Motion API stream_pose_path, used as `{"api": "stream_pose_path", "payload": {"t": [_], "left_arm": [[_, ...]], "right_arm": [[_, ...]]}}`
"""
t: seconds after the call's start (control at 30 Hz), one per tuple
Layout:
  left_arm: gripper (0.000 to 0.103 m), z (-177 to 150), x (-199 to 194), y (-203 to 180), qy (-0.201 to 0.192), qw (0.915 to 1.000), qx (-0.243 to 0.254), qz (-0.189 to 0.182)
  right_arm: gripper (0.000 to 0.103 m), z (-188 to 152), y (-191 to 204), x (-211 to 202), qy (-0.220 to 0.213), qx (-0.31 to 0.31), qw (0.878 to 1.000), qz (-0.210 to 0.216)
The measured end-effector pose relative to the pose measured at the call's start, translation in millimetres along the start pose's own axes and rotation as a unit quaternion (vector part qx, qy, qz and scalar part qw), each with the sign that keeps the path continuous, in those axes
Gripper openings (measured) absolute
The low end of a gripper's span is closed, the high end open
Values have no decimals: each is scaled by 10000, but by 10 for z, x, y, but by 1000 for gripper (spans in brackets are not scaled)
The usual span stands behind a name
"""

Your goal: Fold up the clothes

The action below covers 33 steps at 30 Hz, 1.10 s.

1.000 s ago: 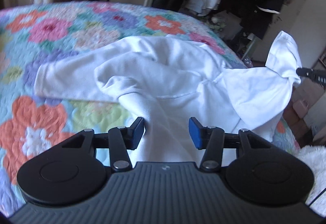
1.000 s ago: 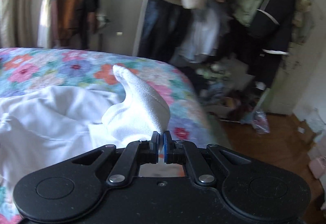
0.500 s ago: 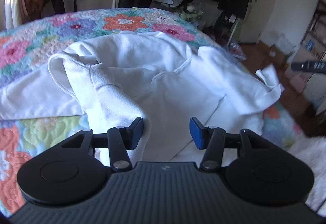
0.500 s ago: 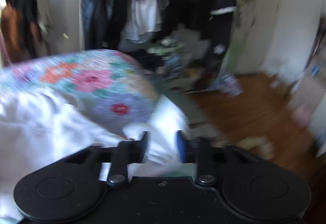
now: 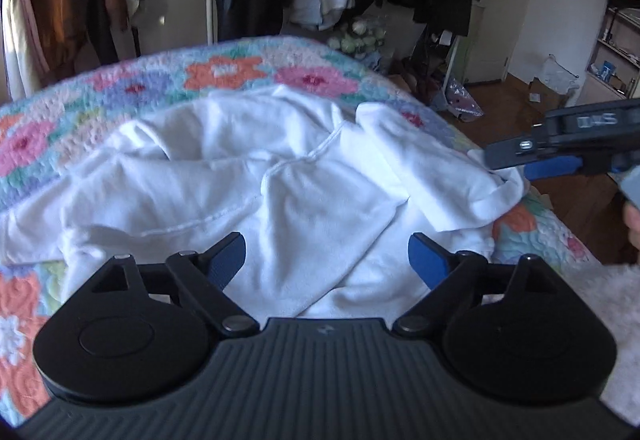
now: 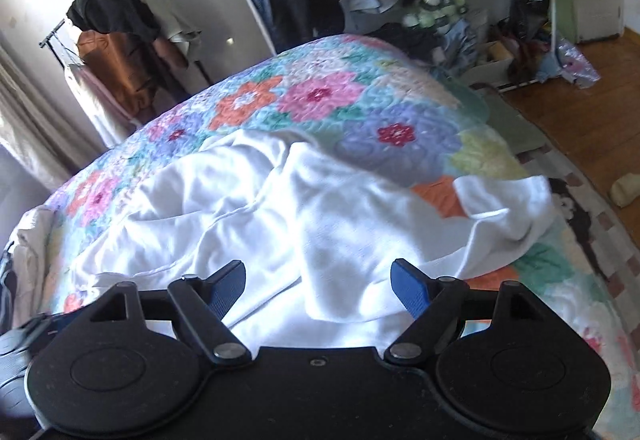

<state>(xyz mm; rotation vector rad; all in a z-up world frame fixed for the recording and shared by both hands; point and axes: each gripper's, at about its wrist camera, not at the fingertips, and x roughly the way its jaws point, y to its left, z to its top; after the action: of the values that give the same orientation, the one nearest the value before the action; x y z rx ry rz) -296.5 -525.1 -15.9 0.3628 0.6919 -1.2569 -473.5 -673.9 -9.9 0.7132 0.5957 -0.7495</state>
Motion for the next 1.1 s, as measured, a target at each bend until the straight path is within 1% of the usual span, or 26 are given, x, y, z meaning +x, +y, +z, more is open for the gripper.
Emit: {"api": "stream_pose_path", "payload": {"t": [0.07, 0.17, 0.27, 0.33, 0.4, 0.43, 0.47, 0.57, 0.6, 0.63, 0.67, 0.7, 0.73, 0.77, 0.8, 0.87, 0.97, 1.0, 1.03, 1.1], "left_arm": [[89, 6, 213, 28, 117, 9999, -4, -67], [89, 20, 468, -50, 280, 9987, 410, -126], [89, 61, 674, -101, 626, 9968, 332, -377], [89, 92, 736, -112, 794, 9958, 89, -453], [89, 80, 794, -102, 859, 9957, 142, -309], [90, 73, 823, -97, 890, 9956, 171, -235], [92, 66, 853, -92, 920, 9954, 201, -160], [93, 46, 941, -76, 1013, 9944, 290, 63], [89, 39, 970, -71, 1043, 9939, 319, 137], [62, 32, 999, -65, 1074, 9934, 349, 211], [51, 25, 1029, -60, 1104, 9928, 378, 286], [51, 18, 1058, -55, 1134, 9921, 408, 360], [43, 12, 1087, -49, 1165, 9913, 437, 434], [30, 14, 1085, -16, 1140, 9919, 341, 439], [26, 17, 1082, 20, 1113, 9925, 238, 441], [20, 22, 1075, 90, 1057, 9934, 32, 443], [21, 30, 1066, 196, 973, 9939, -277, 447], [23, 24, 1082, 221, 987, 9933, -414, 443], [23, 18, 1093, 221, 980, 9933, -433, 442], [34, 13, 1152, 146, 981, 9944, -144, 365]], "right_arm": [[85, 24, -16, 25, 1, 38, 10000, -49], [86, 59, -40, 62, 1, 95, 9999, -122], [86, 166, -30, 149, 43, 103, 9996, -252], [86, 231, -2, 176, 39, 86, 9999, -117], [86, 269, 21, 185, -5, 136, 9999, 60], [88, 279, 38, 199, 22, 192, 9997, 122], [89, 290, 55, 213, 50, 248, 9995, 184], [91, 274, 144, 287, 237, 213, 9987, 390], [91, 257, 173, 304, 271, 166, 9983, 497], [91, 236, 188, 306, 269, 154, 9973, 661], [91, 212, 185, 299, 252, 192, 9959, 848], [92, 190, 184, 289, 236, 233, 9950, 940], [93, 169, 187, 276, 220, 259, 9947, 967], [93, 153, 188, 271, 216, 277, 9947, 963], [93, 149, 184, 274, 225, 313, 9947, 950], [94, 149, 147, 297, 260, 492, 9931, 1032], [96, 146, 84, 324, 263, 768, 9898, 1171], [96, 147, 80, 331, 270, 788, 9898, 1159], [96, 147, 79, 341, 279, 786, 9899, 1144], [96, 149, 75, 379, 354, 778, 9893, 1183]]}}
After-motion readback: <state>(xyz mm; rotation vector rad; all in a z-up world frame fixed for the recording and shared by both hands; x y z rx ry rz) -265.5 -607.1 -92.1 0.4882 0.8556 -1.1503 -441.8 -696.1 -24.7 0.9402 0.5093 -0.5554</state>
